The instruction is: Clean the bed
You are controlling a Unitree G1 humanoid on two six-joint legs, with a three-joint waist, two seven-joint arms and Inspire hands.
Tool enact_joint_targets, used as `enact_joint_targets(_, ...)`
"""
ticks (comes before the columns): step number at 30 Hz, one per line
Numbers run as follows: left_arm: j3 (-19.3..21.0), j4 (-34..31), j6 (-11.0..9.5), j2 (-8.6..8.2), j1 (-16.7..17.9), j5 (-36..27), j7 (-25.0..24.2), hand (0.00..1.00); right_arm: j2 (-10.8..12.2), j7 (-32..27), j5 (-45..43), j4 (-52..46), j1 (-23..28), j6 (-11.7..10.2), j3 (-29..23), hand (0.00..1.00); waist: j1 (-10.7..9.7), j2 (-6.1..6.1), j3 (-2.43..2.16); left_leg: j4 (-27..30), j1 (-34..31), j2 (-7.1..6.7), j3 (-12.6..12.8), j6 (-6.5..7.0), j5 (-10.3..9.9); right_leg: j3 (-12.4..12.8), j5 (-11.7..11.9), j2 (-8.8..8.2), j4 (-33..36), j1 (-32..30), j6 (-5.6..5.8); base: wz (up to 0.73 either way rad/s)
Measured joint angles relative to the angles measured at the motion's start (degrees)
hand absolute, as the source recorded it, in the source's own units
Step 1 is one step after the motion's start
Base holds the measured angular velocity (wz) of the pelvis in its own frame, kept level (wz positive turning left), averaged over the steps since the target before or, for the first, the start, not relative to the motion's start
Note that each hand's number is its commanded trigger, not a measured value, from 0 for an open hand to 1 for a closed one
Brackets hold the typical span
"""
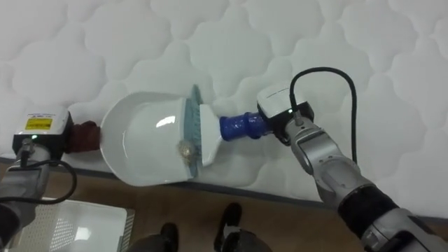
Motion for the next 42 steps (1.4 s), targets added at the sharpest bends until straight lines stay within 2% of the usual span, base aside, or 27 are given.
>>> enact_joint_targets(8,0.0,-0.3,0.0,0.00,0.2,0.2,-0.3,1.00,0.0,1.0,1.3,-1.6,0.0,0.1,0.1,1.00,0.1,-0.14,-0.20,0.0,0.2,-0.07,0.0,0.01,0.0,0.1,0.0,-0.12,0.3,0.0,0.02,0.00)
enact_joint_targets(11,0.0,-1.3,0.8,-0.01,0.7,0.5,-0.3,1.00,0.0,2.4,2.5,-2.8,0.0,0.2,0.2,1.00,0.0,-0.11,-0.36,0.1,0.2,-0.06,0.1,0.01,0.0,0.1,0.0,-0.12,0.4,0.0,0.02,0.00)
enact_joint_targets(15,-0.3,-1.3,0.9,-0.04,1.1,0.5,-0.4,1.00,0.1,3.4,3.3,-4.0,0.1,0.2,1.0,1.00,-0.1,-0.03,-1.01,0.2,0.2,-0.04,0.1,0.00,0.0,0.2,0.0,-0.12,0.5,0.0,0.01,0.00)
enact_joint_targets(16,-0.5,-1.3,0.9,-0.04,1.1,0.5,-0.4,1.00,0.1,3.6,3.6,-4.1,0.1,0.1,1.2,1.00,-0.1,-0.03,-1.06,0.2,0.3,-0.04,0.1,0.00,0.0,0.2,0.0,-0.13,0.5,0.1,0.01,0.00)
enact_joint_targets(18,-0.7,-1.3,1.0,-0.04,1.1,0.5,-0.4,1.00,0.1,3.8,4.6,-4.2,0.1,0.0,2.0,1.00,-0.1,-0.03,-1.06,0.2,0.4,-0.06,0.1,0.00,0.0,0.2,0.0,-0.15,0.5,0.2,0.01,0.00)
enact_joint_targets(22,-0.9,-1.3,1.0,-0.04,1.0,0.5,-0.4,1.00,0.7,4.5,6.6,-4.2,0.1,-2.3,3.5,1.00,0.0,-0.01,-1.05,0.1,0.4,-0.04,0.1,0.00,0.0,0.2,0.0,-0.15,0.5,0.2,0.01,0.00)
enact_joint_targets(29,-1.1,-1.5,0.7,-0.04,1.0,0.4,-0.1,1.00,1.0,3.9,11.5,-3.4,0.1,-4.8,3.9,1.00,0.0,0.10,-0.97,0.0,0.2,-0.06,-0.1,0.00,0.0,-0.3,0.0,-0.36,0.3,0.2,0.02,0.01)
enact_joint_targets(31,-1.0,-1.5,0.4,-0.19,1.0,0.2,0.3,1.00,1.1,1.9,11.6,-0.3,0.1,-5.9,3.9,1.00,0.0,0.23,-0.88,0.2,0.2,-0.06,-0.5,0.00,0.0,-0.9,0.0,-0.47,0.3,0.4,0.02,0.07)
enact_joint_targets(35,-0.8,-1.5,-0.5,-0.19,1.0,0.2,1.3,1.00,1.1,0.0,11.6,4.9,0.1,-6.2,3.7,1.00,0.0,0.35,-0.80,0.2,0.1,0.03,-0.7,0.01,0.0,-0.9,0.0,-0.50,0.3,0.5,0.04,0.03)
enact_joint_targets(38,-0.5,-1.5,-0.6,-0.17,1.1,0.4,2.9,1.00,0.2,-2.1,11.7,5.9,1.4,-6.5,1.5,1.00,0.0,0.44,-0.73,0.0,0.1,0.00,-0.6,0.02,0.0,-0.8,0.0,-0.47,0.3,0.5,0.06,0.00)
enact_joint_targets(42,0.5,-1.7,-1.2,-0.15,3.0,0.4,4.9,1.00,-0.5,-5.1,12.2,8.1,3.1,-6.9,-2.1,1.00,-0.1,0.51,-0.77,0.0,1.7,0.05,-0.6,0.01,0.0,-0.6,-0.3,-0.51,0.3,1.9,0.13,-0.02)
